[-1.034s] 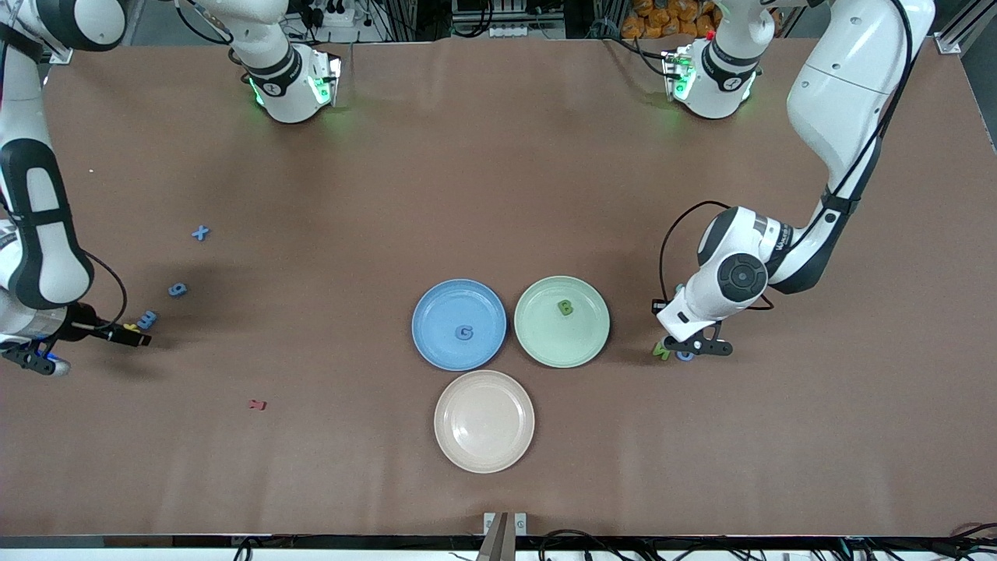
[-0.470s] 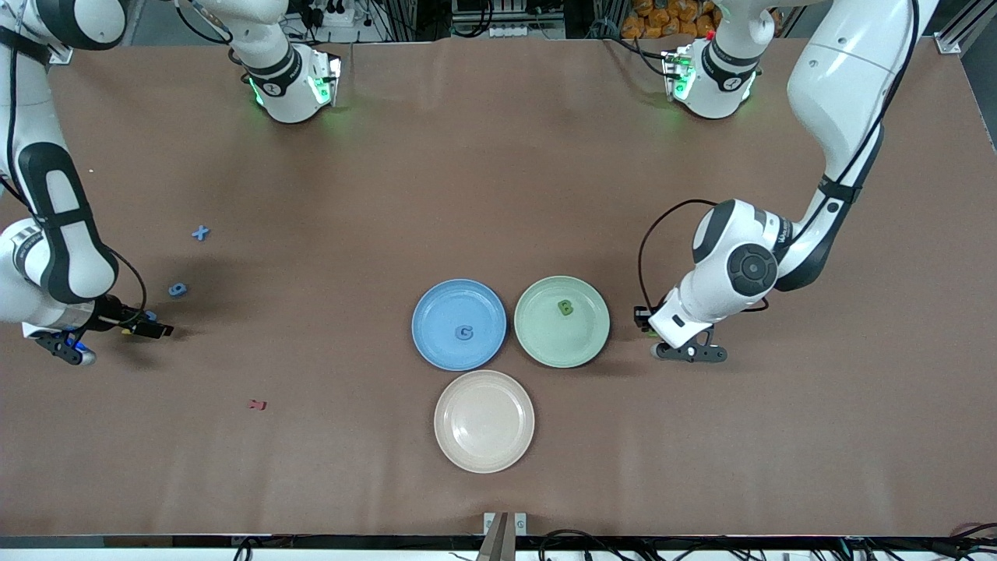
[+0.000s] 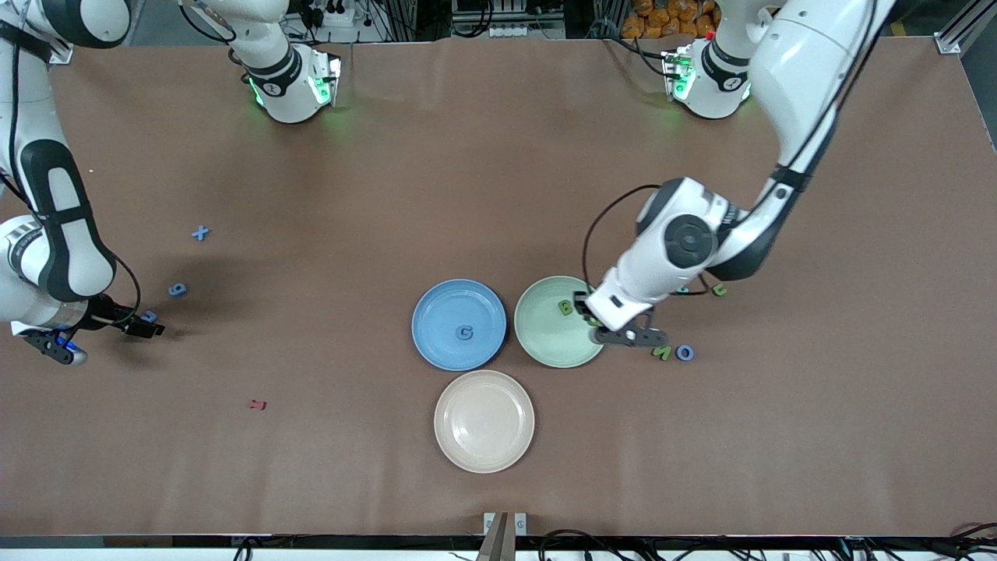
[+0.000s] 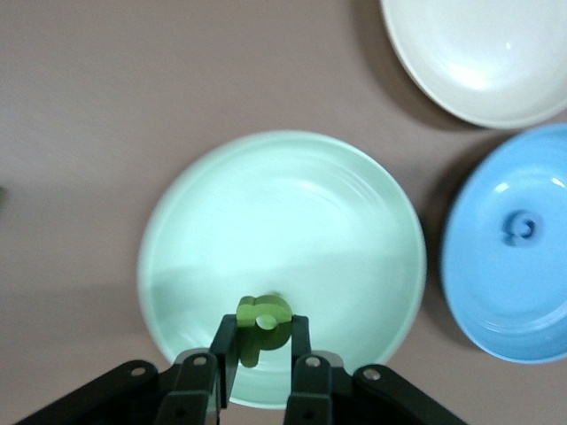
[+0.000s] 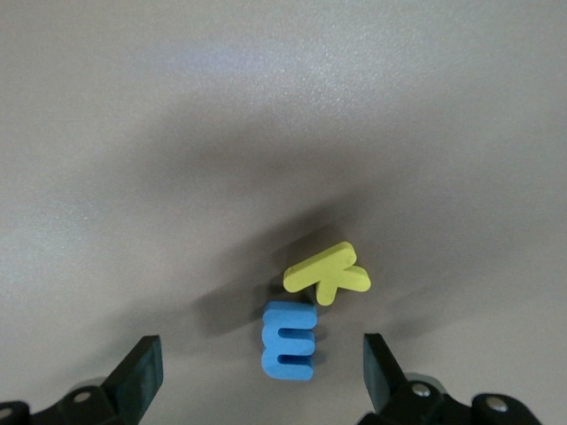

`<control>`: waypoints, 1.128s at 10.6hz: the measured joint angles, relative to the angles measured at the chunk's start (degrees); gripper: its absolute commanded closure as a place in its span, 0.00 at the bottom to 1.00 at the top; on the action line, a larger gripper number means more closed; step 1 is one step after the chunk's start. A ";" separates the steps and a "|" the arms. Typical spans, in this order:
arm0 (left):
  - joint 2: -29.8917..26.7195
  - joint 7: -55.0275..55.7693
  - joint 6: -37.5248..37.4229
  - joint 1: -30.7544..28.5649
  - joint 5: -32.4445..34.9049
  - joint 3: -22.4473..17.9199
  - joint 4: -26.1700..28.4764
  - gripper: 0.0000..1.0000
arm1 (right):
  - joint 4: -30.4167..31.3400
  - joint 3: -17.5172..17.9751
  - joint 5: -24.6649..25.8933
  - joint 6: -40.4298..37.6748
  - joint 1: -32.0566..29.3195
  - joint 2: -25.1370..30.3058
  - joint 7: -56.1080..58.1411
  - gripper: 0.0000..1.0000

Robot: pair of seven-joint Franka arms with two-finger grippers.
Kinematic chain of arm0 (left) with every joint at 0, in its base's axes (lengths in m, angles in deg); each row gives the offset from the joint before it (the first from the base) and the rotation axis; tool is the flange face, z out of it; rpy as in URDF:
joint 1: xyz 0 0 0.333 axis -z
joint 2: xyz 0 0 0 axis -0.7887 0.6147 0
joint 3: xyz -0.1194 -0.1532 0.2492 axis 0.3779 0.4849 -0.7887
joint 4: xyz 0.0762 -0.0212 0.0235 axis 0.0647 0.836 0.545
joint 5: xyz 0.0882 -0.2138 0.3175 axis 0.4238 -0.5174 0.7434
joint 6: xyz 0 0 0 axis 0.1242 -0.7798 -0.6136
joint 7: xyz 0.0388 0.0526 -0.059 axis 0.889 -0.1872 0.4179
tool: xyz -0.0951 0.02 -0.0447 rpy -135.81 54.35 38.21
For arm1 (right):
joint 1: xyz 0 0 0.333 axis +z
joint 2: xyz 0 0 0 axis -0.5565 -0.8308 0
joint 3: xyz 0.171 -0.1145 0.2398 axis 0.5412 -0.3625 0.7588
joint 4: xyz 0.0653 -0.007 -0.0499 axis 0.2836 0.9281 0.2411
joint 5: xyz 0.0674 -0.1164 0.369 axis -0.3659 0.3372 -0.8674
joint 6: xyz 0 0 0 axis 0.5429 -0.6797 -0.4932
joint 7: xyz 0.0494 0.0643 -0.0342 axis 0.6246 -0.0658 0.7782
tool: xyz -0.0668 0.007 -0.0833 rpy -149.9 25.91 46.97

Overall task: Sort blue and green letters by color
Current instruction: 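Drop the d in the green plate while the right gripper grasps the E, then carry the E to the blue plate while the left gripper reaches green N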

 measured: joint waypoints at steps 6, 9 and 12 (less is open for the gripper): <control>2.92 4.24 0.07 1.76 4.10 -0.89 -3.95 0.00 | 2.55 -2.82 0.18 4.92 3.14 0.13 -2.01 0.00; 2.99 -9.74 -0.16 -6.12 4.69 -1.52 -4.90 0.09 | 3.06 -3.08 0.56 5.76 2.66 0.13 -1.96 0.49; 4.00 -16.67 -0.28 -10.54 4.69 -1.55 -4.61 0.32 | 3.08 -3.07 0.86 5.80 2.71 0.13 -0.34 1.00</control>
